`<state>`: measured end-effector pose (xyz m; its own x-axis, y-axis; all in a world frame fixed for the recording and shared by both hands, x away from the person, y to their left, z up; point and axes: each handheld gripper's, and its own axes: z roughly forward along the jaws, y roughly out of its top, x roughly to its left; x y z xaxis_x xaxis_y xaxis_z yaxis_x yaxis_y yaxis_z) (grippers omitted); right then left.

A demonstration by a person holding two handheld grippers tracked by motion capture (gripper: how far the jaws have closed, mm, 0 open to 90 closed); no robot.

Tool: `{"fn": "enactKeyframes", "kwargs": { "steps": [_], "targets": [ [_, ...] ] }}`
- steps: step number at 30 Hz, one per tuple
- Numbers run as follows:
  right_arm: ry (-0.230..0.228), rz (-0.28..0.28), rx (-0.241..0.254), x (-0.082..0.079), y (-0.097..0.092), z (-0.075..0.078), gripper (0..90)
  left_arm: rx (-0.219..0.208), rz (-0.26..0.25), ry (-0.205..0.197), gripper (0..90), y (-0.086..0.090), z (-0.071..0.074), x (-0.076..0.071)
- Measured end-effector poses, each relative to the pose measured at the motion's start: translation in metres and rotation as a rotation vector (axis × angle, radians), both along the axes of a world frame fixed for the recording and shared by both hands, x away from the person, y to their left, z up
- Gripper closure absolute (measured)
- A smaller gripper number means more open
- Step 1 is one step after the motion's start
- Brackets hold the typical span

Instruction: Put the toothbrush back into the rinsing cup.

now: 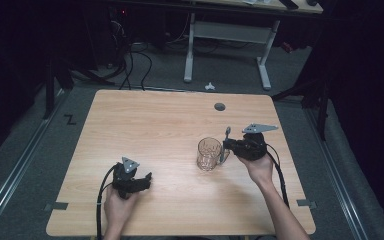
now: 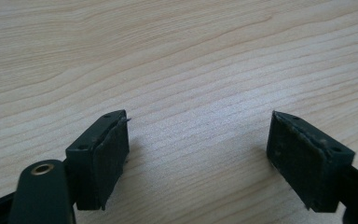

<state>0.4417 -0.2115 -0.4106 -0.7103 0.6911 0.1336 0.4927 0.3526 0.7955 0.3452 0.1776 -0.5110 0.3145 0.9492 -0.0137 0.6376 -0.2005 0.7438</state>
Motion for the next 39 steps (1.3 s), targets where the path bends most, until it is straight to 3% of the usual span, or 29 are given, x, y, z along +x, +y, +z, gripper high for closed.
{"fn": "enactKeyframes", "kwargs": {
  "steps": [10, 19, 26, 39],
  "targets": [
    [0.000, 0.005, -0.006, 0.000, 0.002, -0.001, 77.7, 0.000, 0.000, 0.000, 21.5, 0.000, 0.000, 0.000],
    [-0.033, 0.000, -0.037, -0.004, 0.004, 0.000, 66.3, 0.000, 0.000, 0.000, 21.5, 0.000, 0.000, 0.000],
    [-0.052, -0.016, -0.033, -0.007, 0.001, 0.001, 59.5, -0.001, 0.000, 0.000, 21.5, 0.000, 0.000, 0.000],
    [-0.089, -0.052, -0.015, -0.015, -0.015, 0.004, 58.6, 0.000, 0.000, 0.000, 21.5, 0.000, 0.000, 0.000]
  ]
}}
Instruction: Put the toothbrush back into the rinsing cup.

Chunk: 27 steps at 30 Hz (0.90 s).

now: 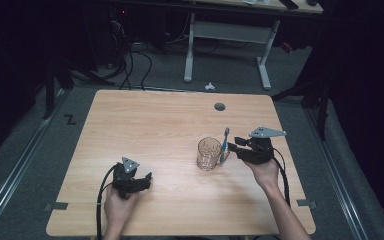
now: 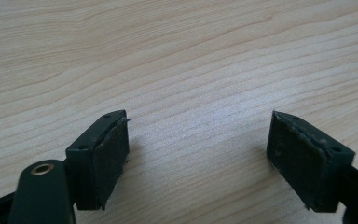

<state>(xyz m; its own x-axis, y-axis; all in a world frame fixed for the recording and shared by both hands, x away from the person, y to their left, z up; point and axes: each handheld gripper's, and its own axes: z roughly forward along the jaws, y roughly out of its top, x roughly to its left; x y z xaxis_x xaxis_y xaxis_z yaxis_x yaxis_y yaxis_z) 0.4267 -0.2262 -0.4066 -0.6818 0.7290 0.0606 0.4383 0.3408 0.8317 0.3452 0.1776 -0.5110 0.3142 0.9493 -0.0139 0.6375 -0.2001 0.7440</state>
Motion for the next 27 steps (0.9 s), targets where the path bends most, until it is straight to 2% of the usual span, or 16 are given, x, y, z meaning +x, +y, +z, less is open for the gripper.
{"fn": "enactKeyframes", "kwargs": {
  "steps": [16, 19, 27],
  "targets": [
    [-0.006, 0.001, 0.030, -0.007, -0.010, 0.006, 60.1, 0.000, 0.000, 0.000, 21.5, 0.000, 0.000, 0.000],
    [-0.023, 0.002, 0.013, -0.011, -0.010, 0.008, 60.2, 0.000, 0.000, 0.000, 21.5, 0.000, 0.000, 0.000],
    [-0.028, 0.003, 0.006, -0.016, -0.012, 0.011, 60.5, 0.000, 0.000, 0.000, 21.5, 0.000, 0.000, 0.000]
  ]
}}
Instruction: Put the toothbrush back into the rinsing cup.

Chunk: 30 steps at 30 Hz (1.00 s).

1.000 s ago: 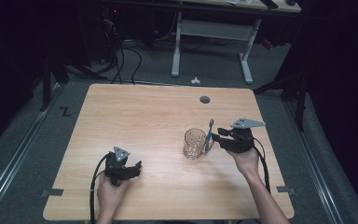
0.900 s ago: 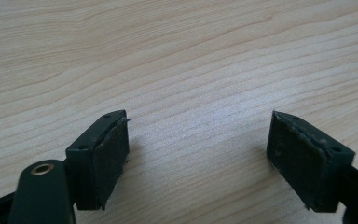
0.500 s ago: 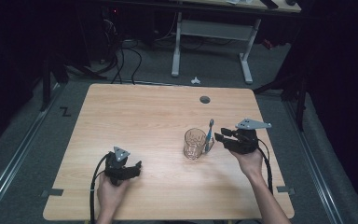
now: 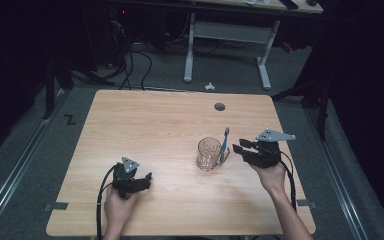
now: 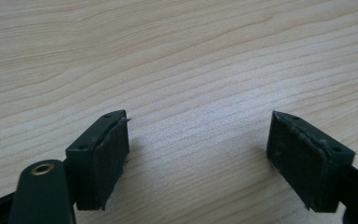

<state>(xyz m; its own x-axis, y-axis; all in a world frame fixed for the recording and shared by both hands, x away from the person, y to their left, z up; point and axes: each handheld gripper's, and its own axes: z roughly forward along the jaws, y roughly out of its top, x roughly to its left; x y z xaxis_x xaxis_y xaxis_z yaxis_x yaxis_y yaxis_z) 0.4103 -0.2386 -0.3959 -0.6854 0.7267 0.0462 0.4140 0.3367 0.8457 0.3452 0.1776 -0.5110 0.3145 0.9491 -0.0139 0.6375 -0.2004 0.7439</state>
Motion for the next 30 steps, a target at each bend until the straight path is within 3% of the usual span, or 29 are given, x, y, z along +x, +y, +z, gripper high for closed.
{"fn": "enactKeyframes", "kwargs": {
  "steps": [20, 30],
  "targets": [
    [-0.008, -0.015, 0.036, -0.014, -0.016, -0.002, 61.9, 0.000, 0.000, 0.000, 21.5, 0.000, 0.000, 0.000],
    [0.006, -0.022, 0.042, -0.021, -0.022, -0.010, 62.3, 0.001, 0.000, 0.000, 21.5, 0.000, 0.000, 0.000]
  ]
}}
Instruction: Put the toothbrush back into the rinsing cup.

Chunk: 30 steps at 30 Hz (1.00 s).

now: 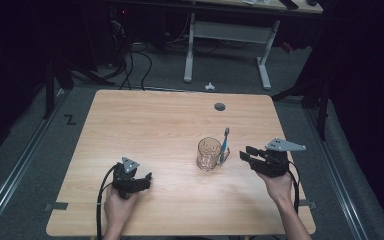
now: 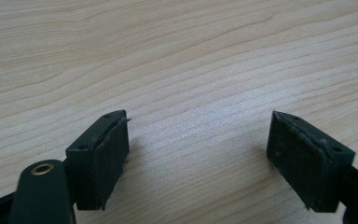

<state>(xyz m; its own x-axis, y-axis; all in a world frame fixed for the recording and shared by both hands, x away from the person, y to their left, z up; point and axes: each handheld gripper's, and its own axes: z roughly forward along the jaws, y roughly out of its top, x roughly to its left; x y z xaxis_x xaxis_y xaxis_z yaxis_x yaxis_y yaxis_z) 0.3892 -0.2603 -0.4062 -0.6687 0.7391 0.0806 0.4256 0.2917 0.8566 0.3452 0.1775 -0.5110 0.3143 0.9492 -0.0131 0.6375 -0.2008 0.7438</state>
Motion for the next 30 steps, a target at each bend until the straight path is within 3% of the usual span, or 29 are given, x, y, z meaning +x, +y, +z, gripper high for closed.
{"fn": "enactKeyframes", "kwargs": {
  "steps": [30],
  "targets": [
    [0.037, -0.020, 0.021, -0.012, -0.015, -0.020, 63.8, 0.000, 0.001, 0.000, 21.5, 0.000, 0.000, 0.000]
  ]
}}
